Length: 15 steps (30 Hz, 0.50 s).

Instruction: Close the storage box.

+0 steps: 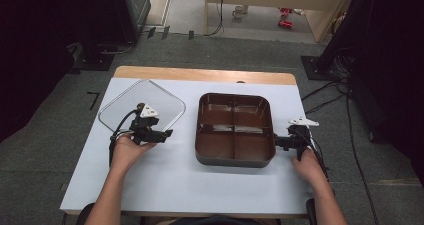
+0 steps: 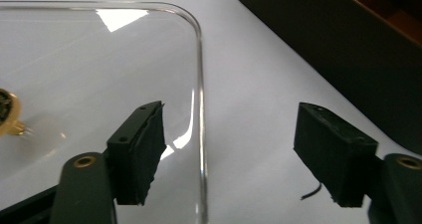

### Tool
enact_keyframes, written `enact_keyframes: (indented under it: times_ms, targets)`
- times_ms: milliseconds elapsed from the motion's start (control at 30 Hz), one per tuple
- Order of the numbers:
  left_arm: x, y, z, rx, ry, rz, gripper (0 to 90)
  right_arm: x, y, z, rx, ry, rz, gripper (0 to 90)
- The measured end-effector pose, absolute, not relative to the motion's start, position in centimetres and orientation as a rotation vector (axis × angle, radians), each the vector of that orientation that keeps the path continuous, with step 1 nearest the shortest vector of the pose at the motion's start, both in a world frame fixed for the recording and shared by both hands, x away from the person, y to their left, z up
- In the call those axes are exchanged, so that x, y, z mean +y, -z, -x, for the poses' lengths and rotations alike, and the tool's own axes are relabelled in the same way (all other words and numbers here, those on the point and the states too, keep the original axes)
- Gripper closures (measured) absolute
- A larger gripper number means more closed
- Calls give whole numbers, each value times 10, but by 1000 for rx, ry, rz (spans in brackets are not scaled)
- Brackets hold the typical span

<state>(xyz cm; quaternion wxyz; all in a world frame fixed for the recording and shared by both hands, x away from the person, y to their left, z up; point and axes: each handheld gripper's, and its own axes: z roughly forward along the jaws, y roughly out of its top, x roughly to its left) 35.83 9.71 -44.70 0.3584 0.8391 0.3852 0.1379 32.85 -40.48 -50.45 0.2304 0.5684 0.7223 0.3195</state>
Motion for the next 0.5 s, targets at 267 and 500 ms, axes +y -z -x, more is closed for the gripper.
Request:
enact_keyframes:
  times_ms: [267, 500]
  targets:
    - [107, 445, -371, 1029, -358, -2140, 303, -405, 504, -329, 1987, -879, -1563, 110]
    - [117, 443, -380, 1050, -389, -2128, 310, -405, 504, -329, 1987, -879, -1564, 110]
